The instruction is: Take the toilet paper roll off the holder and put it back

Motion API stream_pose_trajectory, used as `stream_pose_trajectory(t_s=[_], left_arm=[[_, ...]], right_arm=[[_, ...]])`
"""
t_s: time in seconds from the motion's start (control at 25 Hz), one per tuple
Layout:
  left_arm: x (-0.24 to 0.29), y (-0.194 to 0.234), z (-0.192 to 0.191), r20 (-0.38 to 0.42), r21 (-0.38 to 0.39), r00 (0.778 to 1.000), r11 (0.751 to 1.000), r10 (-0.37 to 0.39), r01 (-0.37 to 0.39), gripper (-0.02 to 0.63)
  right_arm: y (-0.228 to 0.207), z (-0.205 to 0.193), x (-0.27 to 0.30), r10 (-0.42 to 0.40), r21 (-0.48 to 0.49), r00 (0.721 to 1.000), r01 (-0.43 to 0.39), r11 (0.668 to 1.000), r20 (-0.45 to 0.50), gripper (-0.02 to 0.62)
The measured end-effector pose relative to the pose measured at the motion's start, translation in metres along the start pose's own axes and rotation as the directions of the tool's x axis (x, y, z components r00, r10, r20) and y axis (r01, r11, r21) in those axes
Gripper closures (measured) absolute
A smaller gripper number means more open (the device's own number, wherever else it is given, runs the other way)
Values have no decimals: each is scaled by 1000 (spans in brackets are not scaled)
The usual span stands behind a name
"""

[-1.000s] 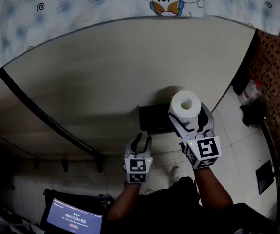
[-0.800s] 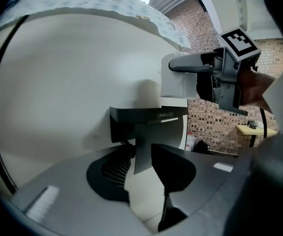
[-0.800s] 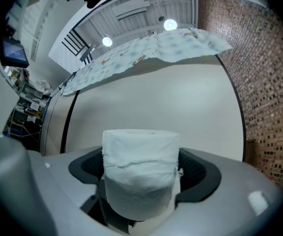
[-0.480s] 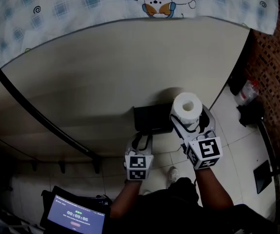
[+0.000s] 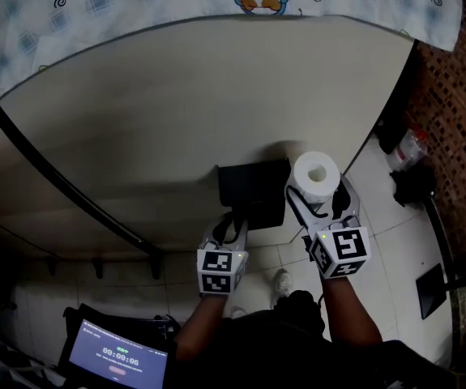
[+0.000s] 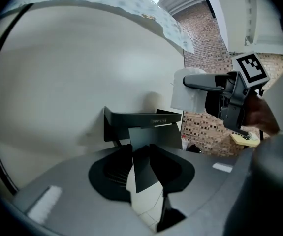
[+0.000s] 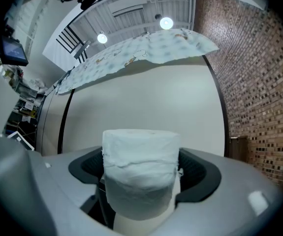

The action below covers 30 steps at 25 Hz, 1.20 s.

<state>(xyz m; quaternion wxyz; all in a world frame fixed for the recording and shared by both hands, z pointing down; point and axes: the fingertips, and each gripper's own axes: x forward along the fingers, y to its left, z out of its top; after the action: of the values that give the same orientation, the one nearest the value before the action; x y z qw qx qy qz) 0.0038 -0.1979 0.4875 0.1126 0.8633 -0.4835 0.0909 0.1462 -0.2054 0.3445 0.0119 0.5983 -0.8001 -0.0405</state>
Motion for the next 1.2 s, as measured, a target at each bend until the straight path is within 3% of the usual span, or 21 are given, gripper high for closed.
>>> stream_pose_trajectory(t_s=[0.32,0.52,0.68,0.84,0.92,1.08,1.2], left_arm=[[-1,-6,10,-72,-107,990,988,-120,112,477],[-3,-5,13,-81,-203,976,962,-200,181,485],[-4,-5,17,-89,-238,969,949,-232,206,489],[-5,-6,18,-98,-243,968,949,-229,200,491],[-5,-7,18,-100,-248,968,948,-230,200,491],[-5,-8,15,-95,-278,966,938,-240,206,500],[-5,-8,16,-84,-293,966,933,-245,211,502]], right_arm=[[-19,-10,-12,-27,13,1000,27,1000,15,163],[-50,-46,-25,-78,173,997,77,982,0,163],[-70,-85,-28,-97,353,995,103,930,-35,163],[-75,-116,-14,-49,552,999,48,832,-12,163],[-69,-126,-4,-15,594,1000,9,804,5,163],[-54,-124,7,19,612,997,-57,789,68,163],[-55,-123,18,16,677,994,-86,731,110,163]])
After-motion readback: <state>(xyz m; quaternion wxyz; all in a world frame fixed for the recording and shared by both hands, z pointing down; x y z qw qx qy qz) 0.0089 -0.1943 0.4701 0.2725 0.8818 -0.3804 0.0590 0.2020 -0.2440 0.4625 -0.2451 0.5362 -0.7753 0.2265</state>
